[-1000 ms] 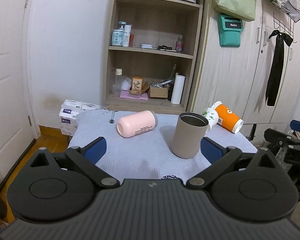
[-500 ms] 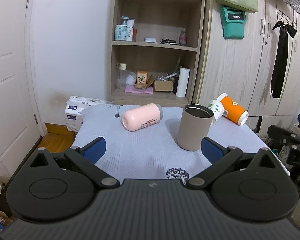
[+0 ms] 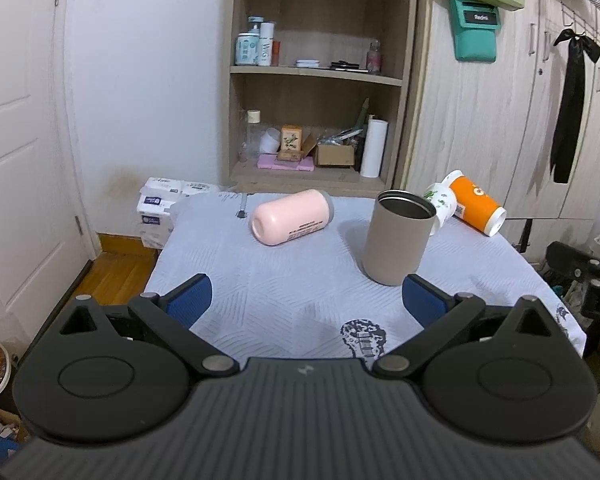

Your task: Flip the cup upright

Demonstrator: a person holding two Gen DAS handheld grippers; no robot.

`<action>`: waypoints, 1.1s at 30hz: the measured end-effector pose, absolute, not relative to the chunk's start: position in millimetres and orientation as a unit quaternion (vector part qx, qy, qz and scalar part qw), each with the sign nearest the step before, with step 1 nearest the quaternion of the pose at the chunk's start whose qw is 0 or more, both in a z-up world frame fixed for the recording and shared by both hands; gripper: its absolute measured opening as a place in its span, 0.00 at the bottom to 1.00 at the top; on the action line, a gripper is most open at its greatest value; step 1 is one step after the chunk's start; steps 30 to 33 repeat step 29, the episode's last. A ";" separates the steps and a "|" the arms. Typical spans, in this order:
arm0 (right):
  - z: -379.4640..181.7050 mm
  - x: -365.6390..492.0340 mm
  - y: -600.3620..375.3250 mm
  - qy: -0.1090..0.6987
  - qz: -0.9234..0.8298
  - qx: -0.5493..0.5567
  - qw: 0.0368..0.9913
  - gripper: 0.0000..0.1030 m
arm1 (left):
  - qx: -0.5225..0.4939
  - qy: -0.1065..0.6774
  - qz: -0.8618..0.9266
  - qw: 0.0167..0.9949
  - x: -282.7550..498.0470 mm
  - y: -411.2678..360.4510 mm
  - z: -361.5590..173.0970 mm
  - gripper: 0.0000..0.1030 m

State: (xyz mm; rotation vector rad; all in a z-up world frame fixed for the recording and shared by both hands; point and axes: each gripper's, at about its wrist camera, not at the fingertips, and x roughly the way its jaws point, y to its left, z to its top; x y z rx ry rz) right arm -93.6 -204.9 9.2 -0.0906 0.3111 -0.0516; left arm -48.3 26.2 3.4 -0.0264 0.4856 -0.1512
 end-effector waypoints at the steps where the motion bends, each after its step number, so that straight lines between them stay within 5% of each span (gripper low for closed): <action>1: 9.1 -94.0 -204.4 0.155 -0.027 -0.046 0.987 1.00 | -0.012 0.241 -0.069 0.968 -48.0 26.1 3.3 1.00; 33: 8.5 -94.2 -203.7 0.161 -0.050 -0.039 0.985 1.00 | -0.007 0.236 -0.051 0.970 -49.5 27.7 0.5 1.00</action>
